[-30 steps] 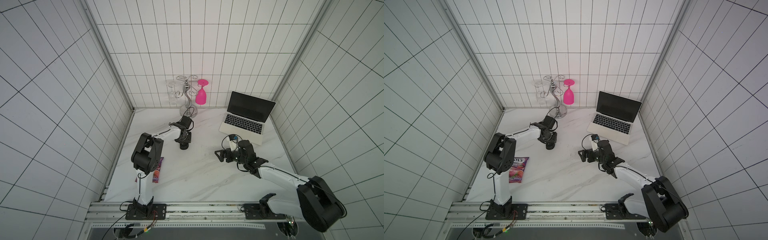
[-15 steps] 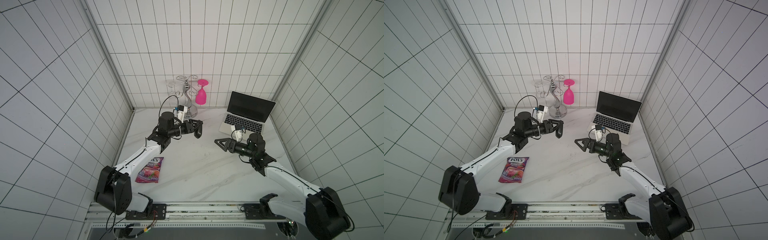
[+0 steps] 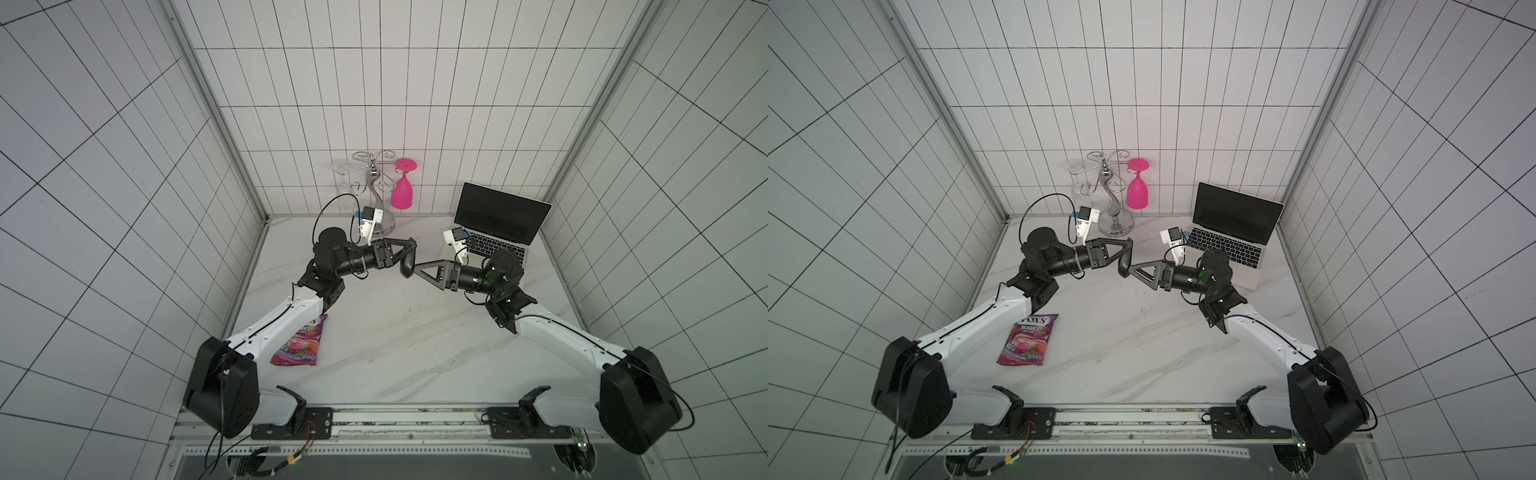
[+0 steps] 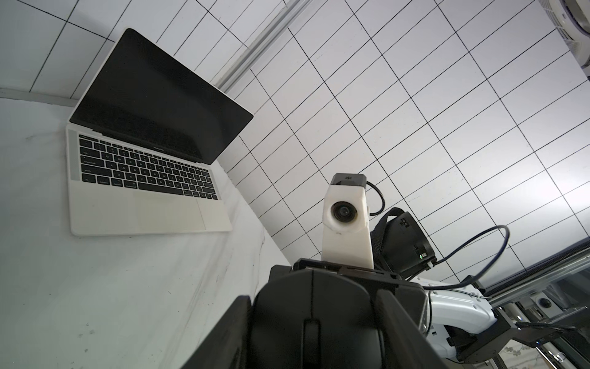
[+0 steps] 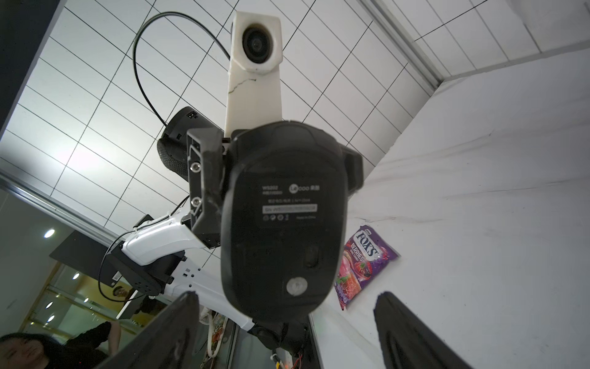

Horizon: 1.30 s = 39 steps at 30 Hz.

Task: Insert the wireless mouse receiver into the laptop
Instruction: Pick up the mouse from the center of the board.

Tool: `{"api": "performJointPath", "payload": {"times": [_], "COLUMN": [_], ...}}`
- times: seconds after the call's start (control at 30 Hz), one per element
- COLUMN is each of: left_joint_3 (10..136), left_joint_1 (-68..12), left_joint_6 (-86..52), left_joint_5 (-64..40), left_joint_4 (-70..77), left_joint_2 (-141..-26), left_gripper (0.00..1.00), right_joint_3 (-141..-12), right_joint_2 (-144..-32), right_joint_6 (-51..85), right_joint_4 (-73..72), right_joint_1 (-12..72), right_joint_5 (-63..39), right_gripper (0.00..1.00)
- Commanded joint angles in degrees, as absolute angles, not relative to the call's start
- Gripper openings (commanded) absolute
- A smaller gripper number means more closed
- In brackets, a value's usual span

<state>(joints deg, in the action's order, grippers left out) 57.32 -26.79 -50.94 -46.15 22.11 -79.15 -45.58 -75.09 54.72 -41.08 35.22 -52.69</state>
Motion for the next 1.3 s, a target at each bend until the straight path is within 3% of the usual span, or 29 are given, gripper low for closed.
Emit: {"api": "performJointPath", "payload": {"times": [0.0, 0.23, 0.4, 0.43, 0.57, 0.63, 0.77, 0.93, 1.27], "left_joint_3": [56.51, 55.43, 54.35, 54.07, 52.47, 51.88, 51.79, 56.38, 61.87], "left_joint_1": [-27.41, -27.69, -27.62, -27.56, -25.82, -23.69, -20.34, -21.28, -27.67], "left_joint_6": [-52.36, -53.44, -52.86, -52.44, -49.92, -48.91, -42.86, -33.26, -27.61], "left_joint_5": [-47.33, -47.65, -47.04, -46.69, -42.89, -41.07, -40.44, -43.09, -48.52], "left_joint_4": [26.68, 28.86, 28.33, 27.33, 20.13, 13.70, -1.77, -19.36, -25.99], "left_joint_2": [-79.29, -79.47, -79.24, -79.04, -76.48, -74.65, -72.94, -75.81, -83.61], "left_gripper": [0.41, 0.41, 0.42, 0.47, 0.91, 0.98, 0.98, 0.91, 0.82], "right_joint_3": [-48.46, -51.14, -50.62, -50.28, -48.87, -48.48, -48.53, -48.46, -47.56], "right_joint_2": [-77.09, -81.30, -81.83, -81.46, -78.71, -77.00, -73.62, -72.03, -70.75], "right_joint_6": [56.18, 58.80, 58.84, 57.56, 44.58, 35.01, 9.78, -5.01, -10.81], "right_joint_4": [-45.77, -50.55, -51.82, -50.66, -35.28, -21.31, 3.15, 14.42, 14.68], "right_joint_1": [36.83, 37.64, 37.79, 37.75, 37.15, 36.94, 38.09, 41.38, 46.04], "right_joint_5": [-55.36, -57.18, -58.08, -57.91, -55.80, -52.62, -36.47, -16.68, -12.21], "right_gripper": [0.82, 0.67, 0.43, 0.40, 0.36, 0.36, 0.34, 0.32, 0.32]}}
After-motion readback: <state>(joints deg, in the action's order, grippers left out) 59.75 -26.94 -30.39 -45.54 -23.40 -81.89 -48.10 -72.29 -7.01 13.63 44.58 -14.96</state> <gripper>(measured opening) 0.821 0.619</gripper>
